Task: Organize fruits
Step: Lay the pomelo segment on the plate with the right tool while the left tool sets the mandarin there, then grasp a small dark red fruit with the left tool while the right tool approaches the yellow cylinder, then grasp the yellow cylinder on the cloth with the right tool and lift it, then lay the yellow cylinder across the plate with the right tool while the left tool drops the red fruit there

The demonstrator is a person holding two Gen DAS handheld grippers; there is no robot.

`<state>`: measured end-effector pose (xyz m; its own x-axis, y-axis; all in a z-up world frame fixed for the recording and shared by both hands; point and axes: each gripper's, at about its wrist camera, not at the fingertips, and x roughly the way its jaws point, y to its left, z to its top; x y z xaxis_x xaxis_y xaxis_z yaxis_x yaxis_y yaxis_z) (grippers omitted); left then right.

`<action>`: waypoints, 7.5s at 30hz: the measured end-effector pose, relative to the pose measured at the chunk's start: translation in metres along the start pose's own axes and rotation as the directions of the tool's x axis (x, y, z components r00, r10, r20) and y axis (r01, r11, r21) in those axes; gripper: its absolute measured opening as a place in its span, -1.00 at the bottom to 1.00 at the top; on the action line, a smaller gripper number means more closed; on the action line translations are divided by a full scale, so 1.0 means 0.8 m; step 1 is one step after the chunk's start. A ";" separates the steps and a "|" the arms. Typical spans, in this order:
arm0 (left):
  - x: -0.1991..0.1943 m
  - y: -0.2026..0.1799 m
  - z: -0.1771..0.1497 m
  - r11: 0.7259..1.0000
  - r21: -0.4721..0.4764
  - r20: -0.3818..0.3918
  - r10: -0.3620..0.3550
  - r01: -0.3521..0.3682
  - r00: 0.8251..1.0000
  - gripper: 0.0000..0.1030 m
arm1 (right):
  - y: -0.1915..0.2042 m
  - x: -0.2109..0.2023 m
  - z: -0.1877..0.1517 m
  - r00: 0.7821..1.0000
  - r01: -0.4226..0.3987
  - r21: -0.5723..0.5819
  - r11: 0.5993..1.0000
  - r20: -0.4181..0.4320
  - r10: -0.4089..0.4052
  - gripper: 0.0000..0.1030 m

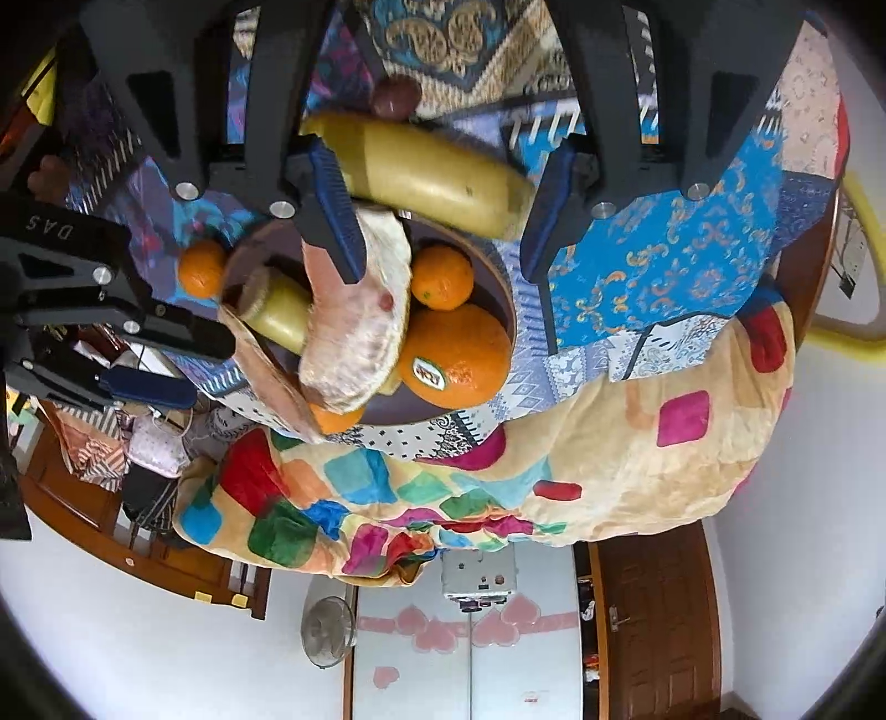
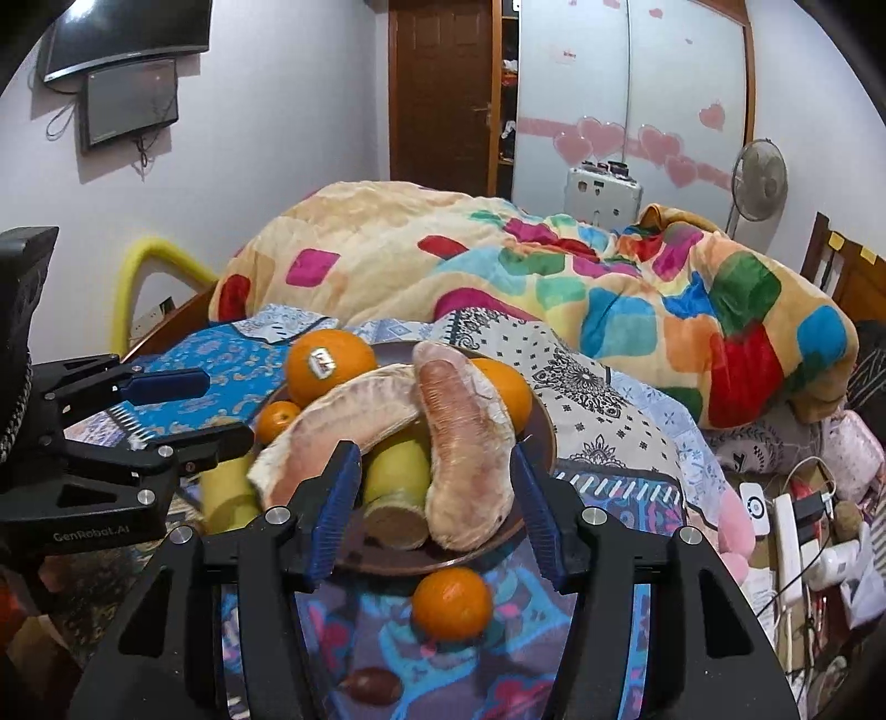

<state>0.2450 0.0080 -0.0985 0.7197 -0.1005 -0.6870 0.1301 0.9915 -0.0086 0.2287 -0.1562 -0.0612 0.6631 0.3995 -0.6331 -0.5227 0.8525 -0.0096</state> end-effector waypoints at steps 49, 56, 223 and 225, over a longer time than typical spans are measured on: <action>-0.048 0.034 -0.100 1.000 -0.018 -0.065 -0.020 0.019 0.998 -0.63 | 0.093 0.025 -0.053 0.972 -0.156 -0.074 0.985 -0.189 0.140 0.23; -0.065 0.055 -0.107 1.000 -0.028 -0.037 -0.011 0.010 0.999 -0.63 | 0.101 0.040 -0.048 0.970 -0.144 -0.076 0.987 -0.210 0.125 0.18; 0.054 -0.025 -0.009 0.998 0.056 -0.079 -0.032 0.037 0.996 -0.58 | 0.009 0.038 0.046 0.992 -0.109 -0.041 0.993 -0.075 0.106 -0.16; 0.053 -0.025 -0.009 0.998 0.058 -0.076 -0.021 0.026 0.997 -0.53 | 0.006 0.033 0.043 0.991 -0.111 -0.034 0.993 -0.073 0.108 -0.16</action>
<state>0.2680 -0.0152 -0.1322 0.6630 -0.1150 -0.7397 0.1877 0.9821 0.0155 0.2621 -0.1296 -0.0512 0.5614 0.4637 -0.6854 -0.6112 0.7907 0.0343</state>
